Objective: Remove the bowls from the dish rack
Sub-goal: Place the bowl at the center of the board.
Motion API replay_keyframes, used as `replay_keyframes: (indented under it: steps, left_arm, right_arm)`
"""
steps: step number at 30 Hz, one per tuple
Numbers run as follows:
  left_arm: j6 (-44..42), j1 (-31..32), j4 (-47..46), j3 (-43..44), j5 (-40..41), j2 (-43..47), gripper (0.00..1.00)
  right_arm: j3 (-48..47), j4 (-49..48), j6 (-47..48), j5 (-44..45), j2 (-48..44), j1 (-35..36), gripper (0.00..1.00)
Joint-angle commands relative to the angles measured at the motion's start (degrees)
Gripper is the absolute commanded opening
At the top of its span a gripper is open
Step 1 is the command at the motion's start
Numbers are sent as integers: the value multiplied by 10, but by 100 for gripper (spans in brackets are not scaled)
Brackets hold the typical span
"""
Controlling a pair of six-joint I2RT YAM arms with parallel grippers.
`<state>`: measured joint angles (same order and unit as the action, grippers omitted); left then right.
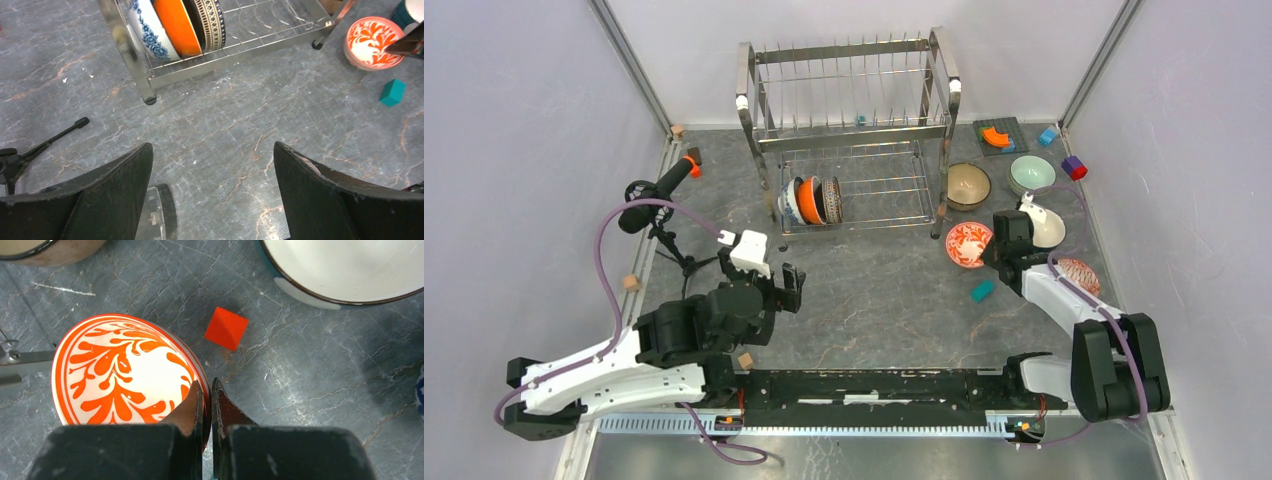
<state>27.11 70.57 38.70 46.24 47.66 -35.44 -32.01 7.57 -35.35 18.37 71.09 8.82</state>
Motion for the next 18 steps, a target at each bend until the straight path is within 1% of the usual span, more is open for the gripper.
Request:
replay_keyframes:
  steps: [1,4,11,12,16,18]
  left_arm:
    - [-19,0,1,-17,37,22,95]
    - [-23,0,8,-22,54,45,95]
    - [-23,0,6,-35,47,91,95]
    - [-24,0,6,-36,47,93,95]
    - [-24,0,5,-38,47,92,95]
    - [-25,0,5,-36,46,86,95]
  right_arm:
    - [-23,-43,-3,3,3,-19,0]
    - [-23,-47,1,0,5,-32,0]
    - [-20,-61,9,-26,26,-44,0]
    - [-18,-64,8,-31,28,-44,3]
    - [-15,-71,11,-53,35,-46,19]
    - [-15,-72,10,-59,35,-46,25]
